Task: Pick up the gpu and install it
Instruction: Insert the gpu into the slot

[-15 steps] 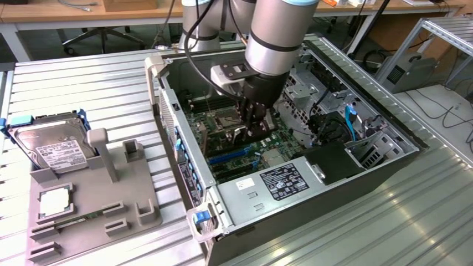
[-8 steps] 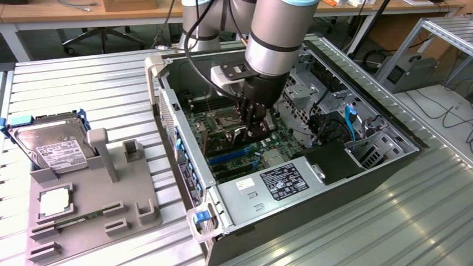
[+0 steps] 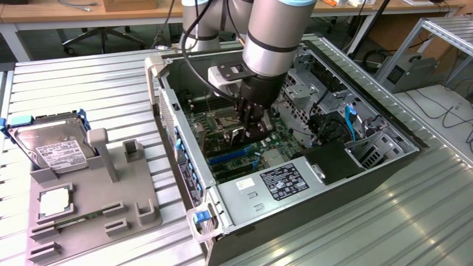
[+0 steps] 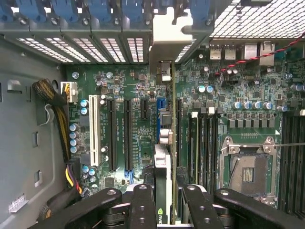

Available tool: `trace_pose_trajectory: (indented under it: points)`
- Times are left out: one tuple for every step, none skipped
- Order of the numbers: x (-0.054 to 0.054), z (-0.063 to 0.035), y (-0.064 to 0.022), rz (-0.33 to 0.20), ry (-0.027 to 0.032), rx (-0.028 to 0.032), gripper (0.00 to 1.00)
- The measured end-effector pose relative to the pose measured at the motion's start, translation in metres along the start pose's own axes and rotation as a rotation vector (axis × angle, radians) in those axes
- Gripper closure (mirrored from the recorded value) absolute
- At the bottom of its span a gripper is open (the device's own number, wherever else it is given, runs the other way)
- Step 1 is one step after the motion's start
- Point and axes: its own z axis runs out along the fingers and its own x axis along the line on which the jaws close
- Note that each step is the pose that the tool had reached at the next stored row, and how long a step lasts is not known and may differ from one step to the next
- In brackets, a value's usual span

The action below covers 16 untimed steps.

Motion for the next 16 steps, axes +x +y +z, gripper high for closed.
trace_pose_trajectory:
  points:
    - [0.0,0.0,0.0017,0.0,0.0,0.0,0.73]
    - [0.0,0.0,0.0023,0.0,0.0,0.0,0.73]
    - [0.0,0.0,0.0023,0.0,0.0,0.0,0.73]
    - [0.0,0.0,0.0023,0.0,0.0,0.0,0.73]
    - [0.0,0.0,0.0023,0.0,0.0001,-0.0001,0.73]
    - [0.0,0.0,0.0024,0.0,0.0,0.0,0.73]
    - [0.0,0.0,0.0024,0.0,0.0,0.0,0.73]
    - [0.0,0.0,0.0024,0.0,0.0,0.0,0.73]
    - [0.0001,0.0003,0.0024,0.0,0.0,0.0,0.73]
    - [0.0001,0.0012,0.0026,0.0,-0.0002,0.0001,0.73]
    - [0.0001,0.0023,0.0027,0.0,0.0,0.0,0.73]
    - [0.0001,0.0031,0.0027,0.0,-0.0001,0.0,0.73]
    - [0.0001,0.0038,0.0027,0.0,0.0,0.0,0.73]
    - [0.0001,0.0045,0.0027,0.0,0.0,0.0,0.73]
    - [0.0001,0.0052,0.0028,0.0,0.0,0.0,0.73]
    - [0.0001,0.0059,0.0028,0.0,-0.0001,0.0,0.73]
